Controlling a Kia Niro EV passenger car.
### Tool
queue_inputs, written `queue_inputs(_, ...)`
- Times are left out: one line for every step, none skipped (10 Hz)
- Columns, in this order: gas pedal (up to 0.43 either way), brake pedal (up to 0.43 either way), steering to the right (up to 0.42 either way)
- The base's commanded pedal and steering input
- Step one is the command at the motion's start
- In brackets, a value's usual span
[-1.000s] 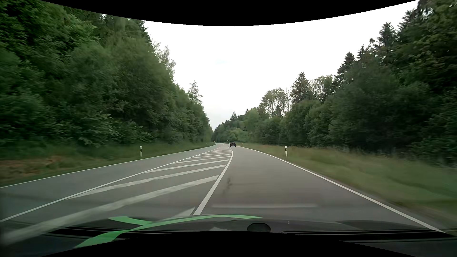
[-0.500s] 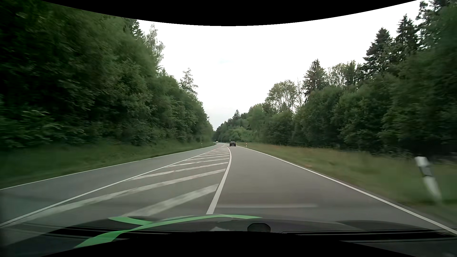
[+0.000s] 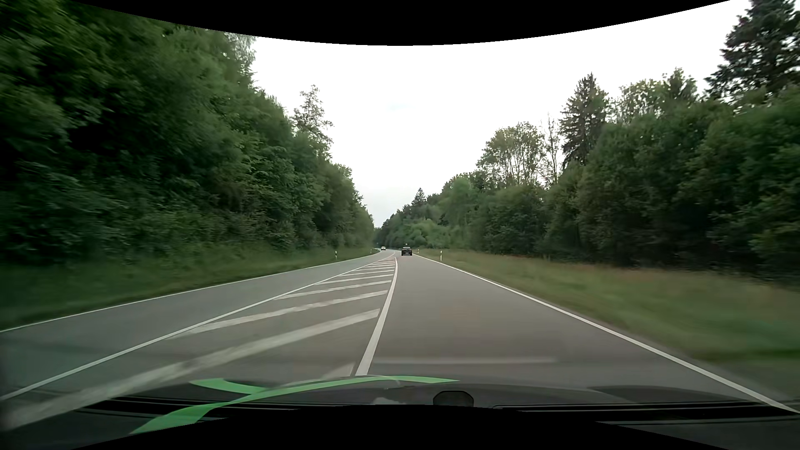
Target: Follow the waypoints while adhering to traffic rules and regulations
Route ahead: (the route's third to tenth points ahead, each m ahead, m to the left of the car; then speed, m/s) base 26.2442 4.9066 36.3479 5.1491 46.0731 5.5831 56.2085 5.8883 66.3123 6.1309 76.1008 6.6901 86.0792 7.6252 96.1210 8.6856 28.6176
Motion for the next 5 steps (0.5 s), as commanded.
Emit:
queue_inputs(0.35, 0.0, -0.01)
queue_inputs(0.358, 0.0, -0.011)
queue_inputs(0.37, 0.0, -0.01)
queue_inputs(0.37, 0.0, -0.011)
queue_inputs(0.35, 0.0, -0.01)
